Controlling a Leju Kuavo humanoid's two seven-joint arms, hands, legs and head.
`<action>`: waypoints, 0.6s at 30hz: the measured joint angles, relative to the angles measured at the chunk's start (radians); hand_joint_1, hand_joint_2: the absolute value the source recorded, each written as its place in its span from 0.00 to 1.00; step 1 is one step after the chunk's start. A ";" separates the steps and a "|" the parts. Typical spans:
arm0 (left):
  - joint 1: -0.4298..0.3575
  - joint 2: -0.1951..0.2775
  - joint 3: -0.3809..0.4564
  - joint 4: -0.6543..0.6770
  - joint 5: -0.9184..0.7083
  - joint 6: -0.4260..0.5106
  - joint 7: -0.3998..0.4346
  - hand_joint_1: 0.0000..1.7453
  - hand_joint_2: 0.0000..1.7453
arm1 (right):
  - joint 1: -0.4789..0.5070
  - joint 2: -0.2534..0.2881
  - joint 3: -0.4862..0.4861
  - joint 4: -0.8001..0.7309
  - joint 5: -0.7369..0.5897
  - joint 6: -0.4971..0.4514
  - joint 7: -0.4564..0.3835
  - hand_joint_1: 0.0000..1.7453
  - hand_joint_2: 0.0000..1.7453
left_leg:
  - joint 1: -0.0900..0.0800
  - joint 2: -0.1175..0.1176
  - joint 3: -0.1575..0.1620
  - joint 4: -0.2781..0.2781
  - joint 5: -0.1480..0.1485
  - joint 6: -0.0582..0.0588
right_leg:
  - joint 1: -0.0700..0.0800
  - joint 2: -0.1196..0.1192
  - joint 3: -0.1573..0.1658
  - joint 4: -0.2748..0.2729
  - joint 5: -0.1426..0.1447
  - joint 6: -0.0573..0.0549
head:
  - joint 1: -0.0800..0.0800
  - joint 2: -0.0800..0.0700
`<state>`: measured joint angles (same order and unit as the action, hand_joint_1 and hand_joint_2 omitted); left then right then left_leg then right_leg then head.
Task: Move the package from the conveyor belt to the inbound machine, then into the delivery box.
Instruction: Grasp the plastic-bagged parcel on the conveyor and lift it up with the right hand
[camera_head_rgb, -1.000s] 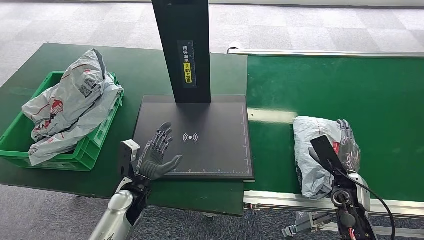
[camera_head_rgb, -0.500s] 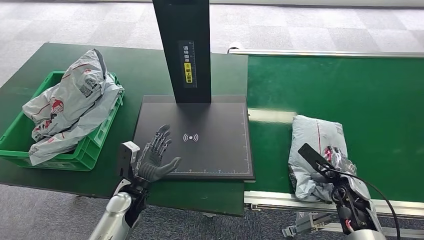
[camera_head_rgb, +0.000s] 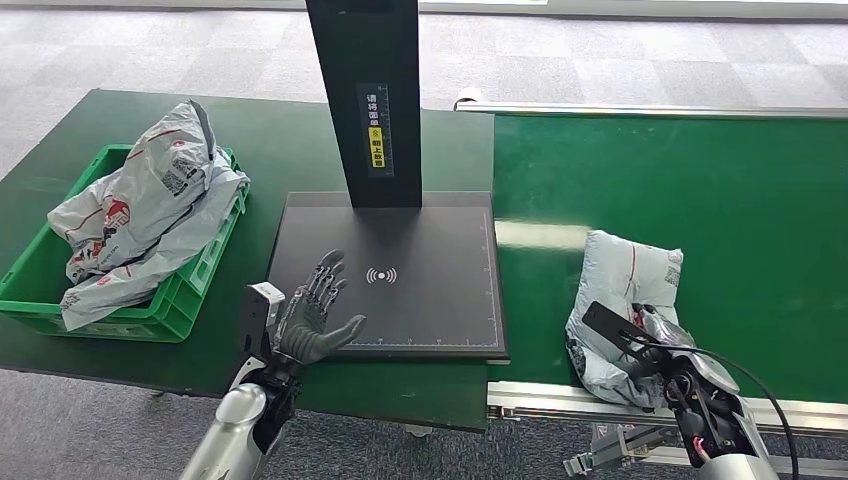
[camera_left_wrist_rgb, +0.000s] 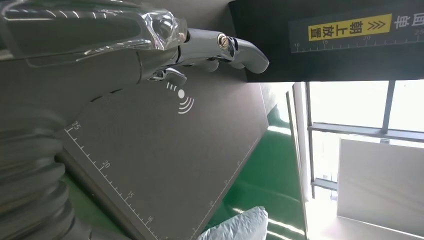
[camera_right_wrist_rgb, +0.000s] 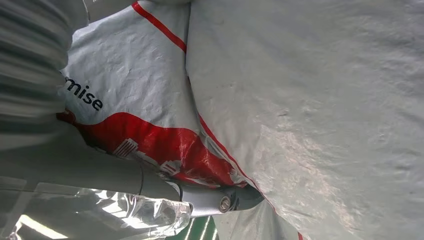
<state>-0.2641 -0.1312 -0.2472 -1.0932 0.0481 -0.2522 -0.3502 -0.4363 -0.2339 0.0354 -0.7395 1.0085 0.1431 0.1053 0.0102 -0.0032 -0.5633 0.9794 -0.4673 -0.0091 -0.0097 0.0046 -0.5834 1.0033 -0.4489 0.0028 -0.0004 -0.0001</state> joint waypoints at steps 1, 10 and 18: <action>0.000 0.000 0.000 0.000 0.000 0.000 0.000 0.00 1.00 | 0.000 0.000 0.002 0.001 0.000 0.000 -0.001 0.00 1.00 | 0.000 0.000 0.000 0.000 0.000 0.000 | 0.000 0.000 0.000 0.000 0.000 0.000 | 0.000 0.000; 0.000 0.000 0.000 0.001 0.000 0.000 0.000 0.00 1.00 | 0.000 0.000 0.007 0.002 0.000 0.003 -0.003 0.00 1.00 | 0.000 0.000 0.001 0.000 0.000 0.000 | 0.000 0.000 0.001 0.000 0.000 0.000 | 0.000 0.000; -0.001 -0.001 0.000 0.006 -0.002 -0.007 0.000 0.00 1.00 | 0.006 0.000 0.017 0.003 -0.012 0.030 -0.024 1.00 1.00 | 0.000 0.000 0.003 0.000 0.000 0.000 | 0.000 0.000 0.003 0.000 0.000 0.000 | 0.000 0.000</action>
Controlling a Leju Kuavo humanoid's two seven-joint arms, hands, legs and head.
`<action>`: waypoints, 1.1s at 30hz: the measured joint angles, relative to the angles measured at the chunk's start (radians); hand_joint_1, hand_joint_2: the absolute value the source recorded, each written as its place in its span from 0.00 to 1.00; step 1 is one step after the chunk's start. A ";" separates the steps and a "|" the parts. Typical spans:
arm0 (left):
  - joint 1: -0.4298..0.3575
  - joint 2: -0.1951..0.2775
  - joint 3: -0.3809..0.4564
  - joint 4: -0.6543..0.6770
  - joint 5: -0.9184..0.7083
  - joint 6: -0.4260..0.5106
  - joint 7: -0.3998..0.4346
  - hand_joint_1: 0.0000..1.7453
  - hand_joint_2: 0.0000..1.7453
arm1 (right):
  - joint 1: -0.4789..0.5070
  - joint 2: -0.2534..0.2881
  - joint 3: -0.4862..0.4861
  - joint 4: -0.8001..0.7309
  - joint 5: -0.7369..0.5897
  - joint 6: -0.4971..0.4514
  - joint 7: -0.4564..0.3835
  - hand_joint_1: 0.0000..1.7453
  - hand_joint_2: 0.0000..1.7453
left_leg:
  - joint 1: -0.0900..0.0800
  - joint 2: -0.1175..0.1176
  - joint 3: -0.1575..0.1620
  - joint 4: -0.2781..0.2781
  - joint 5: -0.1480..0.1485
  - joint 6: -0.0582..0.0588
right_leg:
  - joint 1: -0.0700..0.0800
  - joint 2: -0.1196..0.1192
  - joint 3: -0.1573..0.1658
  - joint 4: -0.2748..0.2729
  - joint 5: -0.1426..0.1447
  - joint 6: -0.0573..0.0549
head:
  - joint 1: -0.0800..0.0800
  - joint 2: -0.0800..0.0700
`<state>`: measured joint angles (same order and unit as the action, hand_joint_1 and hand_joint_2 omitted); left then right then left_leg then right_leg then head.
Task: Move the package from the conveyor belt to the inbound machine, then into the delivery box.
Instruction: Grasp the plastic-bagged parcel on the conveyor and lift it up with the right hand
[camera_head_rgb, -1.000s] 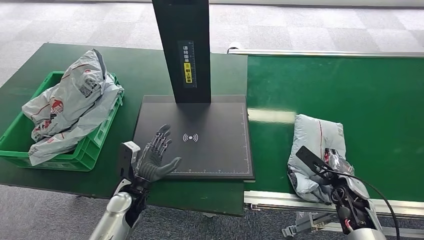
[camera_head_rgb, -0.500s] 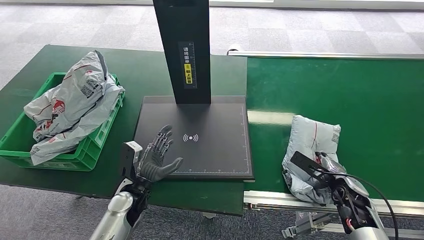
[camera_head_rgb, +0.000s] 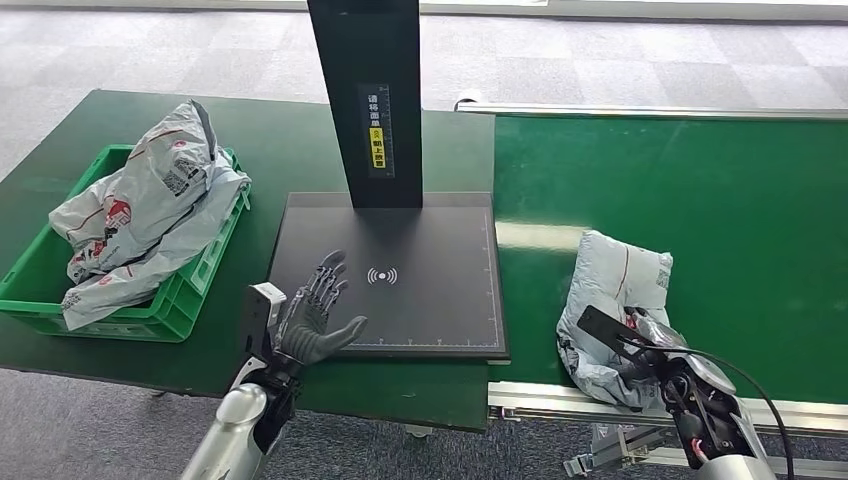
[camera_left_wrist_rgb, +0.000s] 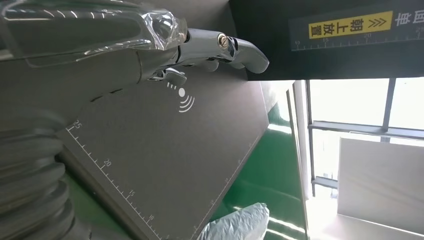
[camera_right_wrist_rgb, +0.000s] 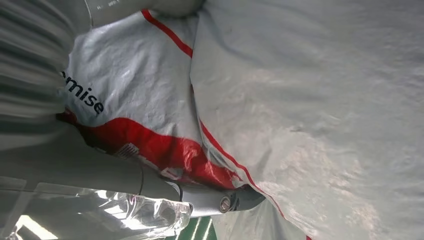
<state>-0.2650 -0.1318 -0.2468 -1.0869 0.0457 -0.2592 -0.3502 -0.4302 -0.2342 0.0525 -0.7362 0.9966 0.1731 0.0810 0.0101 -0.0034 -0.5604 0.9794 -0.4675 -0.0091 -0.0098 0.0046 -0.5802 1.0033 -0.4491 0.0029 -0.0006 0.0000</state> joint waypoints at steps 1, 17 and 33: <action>0.000 0.000 0.000 0.001 0.000 0.000 0.000 0.00 1.00 | 0.001 0.000 0.002 -0.001 -0.002 -0.001 -0.006 1.00 1.00 | 0.000 0.000 0.000 0.000 0.000 0.000 | 0.000 0.000 0.000 0.000 0.000 0.000 | 0.000 0.000; 0.028 0.015 0.014 -0.048 0.055 -0.004 -0.019 0.00 1.00 | 0.079 0.093 -0.012 -0.277 -0.336 -0.470 -0.353 1.00 1.00 | 0.001 -0.002 -0.009 0.000 0.001 0.000 | 0.001 -0.002 -0.008 0.001 0.000 0.000 | 0.000 0.000; 0.027 0.029 0.015 -0.049 0.101 -0.012 -0.026 0.00 1.00 | 0.124 0.125 -0.035 -0.399 -0.521 -0.622 -0.531 1.00 1.00 | 0.000 -0.002 -0.012 0.000 0.000 0.000 | 0.000 -0.002 -0.011 0.001 0.000 0.000 | 0.000 0.000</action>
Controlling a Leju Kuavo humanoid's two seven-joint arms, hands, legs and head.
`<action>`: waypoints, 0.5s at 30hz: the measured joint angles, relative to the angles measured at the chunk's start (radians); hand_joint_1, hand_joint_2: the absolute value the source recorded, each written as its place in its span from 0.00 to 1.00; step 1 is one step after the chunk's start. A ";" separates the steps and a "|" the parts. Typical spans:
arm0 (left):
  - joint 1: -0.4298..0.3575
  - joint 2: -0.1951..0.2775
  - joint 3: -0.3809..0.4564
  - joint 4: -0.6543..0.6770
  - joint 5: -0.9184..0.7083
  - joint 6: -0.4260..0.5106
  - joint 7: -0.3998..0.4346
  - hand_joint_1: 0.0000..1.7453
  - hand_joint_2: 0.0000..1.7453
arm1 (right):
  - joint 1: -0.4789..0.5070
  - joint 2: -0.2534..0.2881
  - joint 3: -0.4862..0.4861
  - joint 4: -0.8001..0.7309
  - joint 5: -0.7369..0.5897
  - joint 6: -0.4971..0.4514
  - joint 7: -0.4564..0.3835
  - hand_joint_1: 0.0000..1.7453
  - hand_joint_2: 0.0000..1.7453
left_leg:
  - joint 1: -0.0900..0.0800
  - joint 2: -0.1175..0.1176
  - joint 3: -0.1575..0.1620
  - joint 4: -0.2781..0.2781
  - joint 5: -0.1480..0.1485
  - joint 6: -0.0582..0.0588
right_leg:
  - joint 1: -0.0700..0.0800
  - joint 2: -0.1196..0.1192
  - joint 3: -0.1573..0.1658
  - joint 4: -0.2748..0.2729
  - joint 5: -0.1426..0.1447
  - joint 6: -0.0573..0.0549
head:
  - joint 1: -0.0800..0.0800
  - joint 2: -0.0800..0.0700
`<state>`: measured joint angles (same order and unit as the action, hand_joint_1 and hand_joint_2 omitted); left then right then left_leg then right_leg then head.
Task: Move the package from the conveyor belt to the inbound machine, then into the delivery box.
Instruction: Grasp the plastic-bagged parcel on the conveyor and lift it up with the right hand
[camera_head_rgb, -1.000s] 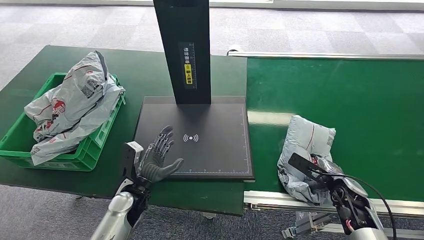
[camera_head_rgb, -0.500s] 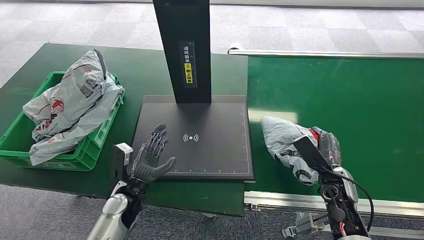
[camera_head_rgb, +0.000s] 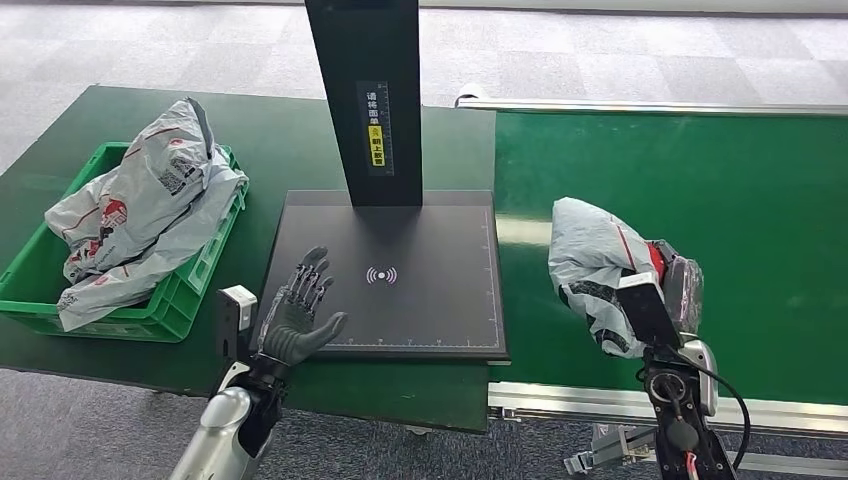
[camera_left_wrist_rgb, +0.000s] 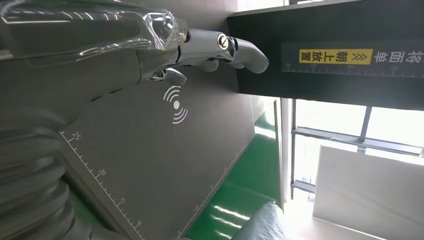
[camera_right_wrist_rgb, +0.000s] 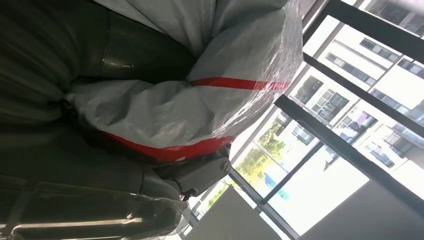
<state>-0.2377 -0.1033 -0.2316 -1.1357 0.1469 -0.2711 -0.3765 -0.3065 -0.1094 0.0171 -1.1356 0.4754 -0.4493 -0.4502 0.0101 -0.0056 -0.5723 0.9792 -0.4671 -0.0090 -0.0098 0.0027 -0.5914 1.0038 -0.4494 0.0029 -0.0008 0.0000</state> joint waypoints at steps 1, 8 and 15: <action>0.000 0.000 0.000 0.000 0.000 0.003 -0.002 0.00 1.00 | 0.002 0.002 -0.002 -0.005 -0.012 -0.009 -0.011 1.00 1.00 | 0.000 0.000 0.000 0.000 0.000 0.000 | 0.000 0.000 0.000 0.000 0.000 0.000 | 0.000 0.000; 0.000 0.004 0.001 -0.019 -0.006 0.105 -0.061 0.00 1.00 | 0.038 0.023 -0.019 -0.106 -0.184 -0.143 -0.165 1.00 1.00 | 0.000 0.000 -0.001 0.000 0.000 0.000 | 0.000 0.000 0.000 0.000 0.000 0.000 | 0.000 0.000; 0.000 0.004 0.007 -0.072 -0.047 0.244 -0.129 0.00 1.00 | 0.061 0.052 -0.016 -0.198 -0.252 -0.190 -0.227 1.00 1.00 | 0.000 0.000 -0.001 0.000 0.000 0.000 | 0.000 0.000 0.000 0.000 0.000 0.000 | 0.000 0.000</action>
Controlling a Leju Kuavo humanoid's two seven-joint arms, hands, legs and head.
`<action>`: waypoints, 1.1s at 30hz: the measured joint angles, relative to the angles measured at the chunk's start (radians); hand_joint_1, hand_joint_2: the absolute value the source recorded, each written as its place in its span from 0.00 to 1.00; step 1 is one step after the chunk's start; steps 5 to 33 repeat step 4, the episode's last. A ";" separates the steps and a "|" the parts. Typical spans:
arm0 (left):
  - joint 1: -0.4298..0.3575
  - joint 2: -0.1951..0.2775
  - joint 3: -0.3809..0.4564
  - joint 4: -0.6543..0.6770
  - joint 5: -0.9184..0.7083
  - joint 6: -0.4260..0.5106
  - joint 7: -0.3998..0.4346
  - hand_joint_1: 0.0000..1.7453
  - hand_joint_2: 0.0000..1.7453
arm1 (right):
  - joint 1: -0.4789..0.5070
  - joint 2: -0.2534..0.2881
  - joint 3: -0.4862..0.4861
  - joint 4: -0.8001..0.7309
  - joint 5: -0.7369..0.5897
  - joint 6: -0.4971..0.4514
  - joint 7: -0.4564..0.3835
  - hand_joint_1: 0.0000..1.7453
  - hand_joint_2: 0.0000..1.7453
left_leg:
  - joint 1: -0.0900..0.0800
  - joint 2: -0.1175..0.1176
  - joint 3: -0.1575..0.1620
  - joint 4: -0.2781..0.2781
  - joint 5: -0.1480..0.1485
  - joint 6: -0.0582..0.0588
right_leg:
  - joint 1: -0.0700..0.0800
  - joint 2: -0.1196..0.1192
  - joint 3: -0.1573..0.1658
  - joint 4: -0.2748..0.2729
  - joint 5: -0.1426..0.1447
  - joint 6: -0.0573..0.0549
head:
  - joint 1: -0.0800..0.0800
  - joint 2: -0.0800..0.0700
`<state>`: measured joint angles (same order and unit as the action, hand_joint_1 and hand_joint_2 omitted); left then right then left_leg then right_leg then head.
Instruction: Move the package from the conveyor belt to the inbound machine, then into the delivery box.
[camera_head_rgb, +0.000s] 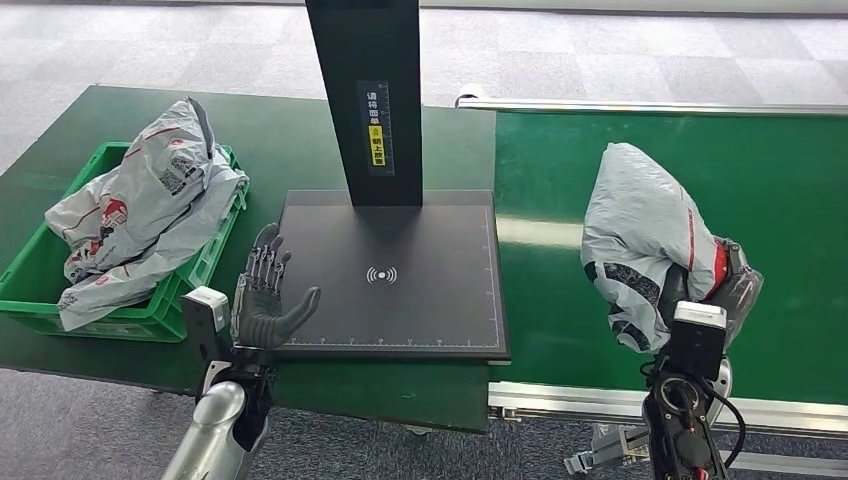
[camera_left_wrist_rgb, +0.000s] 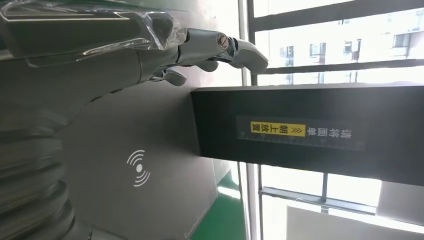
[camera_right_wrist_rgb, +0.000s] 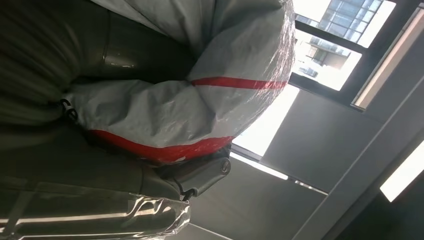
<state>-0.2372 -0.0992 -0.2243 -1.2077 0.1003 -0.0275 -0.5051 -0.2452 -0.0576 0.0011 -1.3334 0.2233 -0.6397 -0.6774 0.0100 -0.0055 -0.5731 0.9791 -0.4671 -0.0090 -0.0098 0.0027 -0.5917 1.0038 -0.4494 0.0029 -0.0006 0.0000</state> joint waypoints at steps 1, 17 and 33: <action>0.000 0.000 0.000 -0.005 -0.003 0.017 -0.009 0.00 1.00 | 0.001 0.002 0.003 -0.004 0.000 0.002 -0.002 1.00 1.00 | 0.000 0.000 0.000 0.000 0.000 0.000 | 0.000 0.000 0.000 0.000 0.000 0.000 | 0.000 0.000; 0.000 -0.001 0.003 -0.022 -0.015 0.086 -0.049 0.00 1.00 | -0.003 0.003 0.022 -0.006 0.016 0.016 -0.004 1.00 1.00 | 0.000 0.000 0.000 0.000 0.000 0.000 | 0.000 0.000 0.000 0.000 0.000 0.000 | 0.000 0.000; 0.000 -0.001 0.003 -0.022 -0.015 0.086 -0.049 0.00 1.00 | -0.003 0.003 0.022 -0.006 0.016 0.016 -0.004 1.00 1.00 | 0.000 0.000 0.000 0.000 0.000 0.000 | 0.000 0.000 0.000 0.000 0.000 0.000 | 0.000 0.000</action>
